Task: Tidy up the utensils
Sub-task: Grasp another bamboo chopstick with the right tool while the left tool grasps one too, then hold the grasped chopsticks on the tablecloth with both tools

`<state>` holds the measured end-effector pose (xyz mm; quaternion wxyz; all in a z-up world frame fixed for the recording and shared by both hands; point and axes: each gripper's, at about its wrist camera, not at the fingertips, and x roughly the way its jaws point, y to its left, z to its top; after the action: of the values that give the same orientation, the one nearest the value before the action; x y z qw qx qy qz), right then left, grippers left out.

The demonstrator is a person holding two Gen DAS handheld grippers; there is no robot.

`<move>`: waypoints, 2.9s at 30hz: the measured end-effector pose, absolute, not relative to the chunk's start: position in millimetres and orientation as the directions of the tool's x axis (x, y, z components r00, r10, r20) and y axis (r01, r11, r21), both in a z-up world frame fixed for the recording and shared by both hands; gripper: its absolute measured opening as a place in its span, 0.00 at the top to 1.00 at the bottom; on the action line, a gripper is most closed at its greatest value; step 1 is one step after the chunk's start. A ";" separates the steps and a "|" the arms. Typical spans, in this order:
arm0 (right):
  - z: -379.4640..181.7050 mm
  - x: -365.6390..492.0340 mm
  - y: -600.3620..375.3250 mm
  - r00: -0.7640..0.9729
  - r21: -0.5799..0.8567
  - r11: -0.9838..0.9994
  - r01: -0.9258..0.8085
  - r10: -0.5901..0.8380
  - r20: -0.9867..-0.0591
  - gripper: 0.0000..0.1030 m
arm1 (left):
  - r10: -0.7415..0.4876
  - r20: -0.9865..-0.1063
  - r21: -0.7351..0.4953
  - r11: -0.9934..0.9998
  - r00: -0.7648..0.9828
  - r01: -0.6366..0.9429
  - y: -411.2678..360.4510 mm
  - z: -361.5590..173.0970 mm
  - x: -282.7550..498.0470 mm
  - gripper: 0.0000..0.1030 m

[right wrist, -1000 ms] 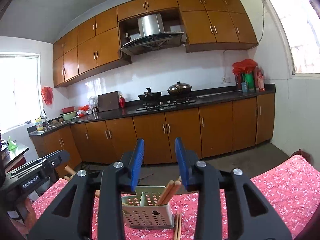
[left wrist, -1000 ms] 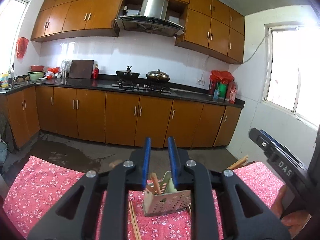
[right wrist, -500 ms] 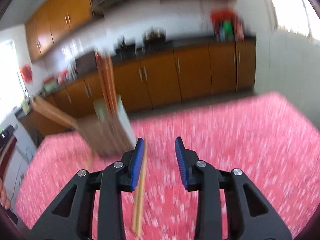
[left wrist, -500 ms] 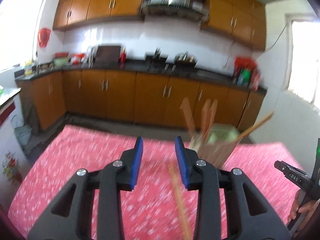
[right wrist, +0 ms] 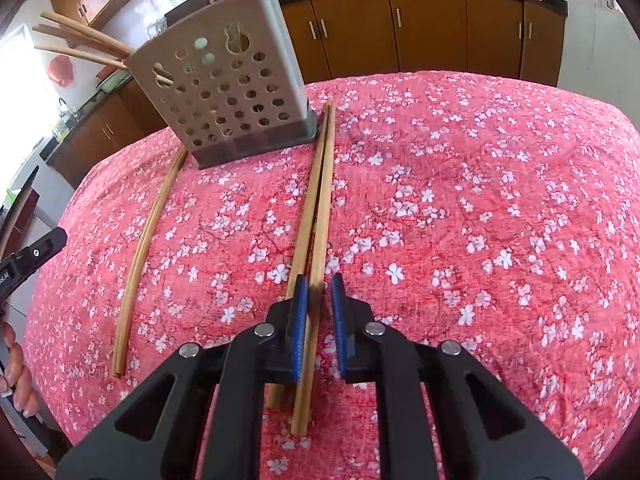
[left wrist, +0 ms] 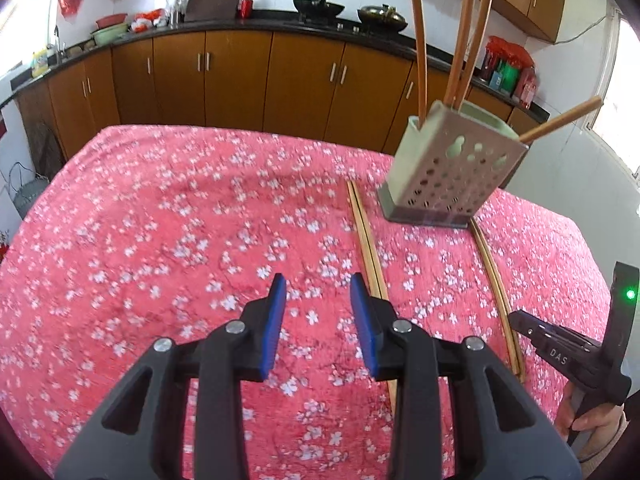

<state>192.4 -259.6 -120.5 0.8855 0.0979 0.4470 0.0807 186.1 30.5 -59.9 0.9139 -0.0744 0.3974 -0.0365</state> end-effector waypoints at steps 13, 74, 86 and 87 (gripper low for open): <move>-117.8 187.9 -309.8 0.628 0.228 0.965 0.131 0.097 -0.772 0.93 | -0.204 -0.776 -0.193 0.978 0.596 0.084 -2.0 -96.4 196.1 0.78; -123.4 191.1 -304.1 0.655 0.146 0.984 0.098 0.047 -0.754 0.92 | -0.024 -0.769 -0.058 0.998 0.639 -0.032 59.3 -116.5 223.5 0.89; -123.5 191.3 -303.9 0.655 0.146 0.984 0.098 0.046 -0.754 0.91 | -0.024 -0.769 -0.058 0.998 0.639 -0.032 60.4 -116.7 224.1 0.89; -123.5 191.3 -303.8 0.655 0.146 0.984 0.098 0.046 -0.754 0.91 | -0.024 -0.769 -0.058 0.998 0.639 -0.032 60.5 -116.8 224.1 0.89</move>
<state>191.3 -303.8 -123.5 0.9056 0.0872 0.4149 -0.0143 224.1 60.5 -116.8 0.9046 -0.0331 0.4251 0.0021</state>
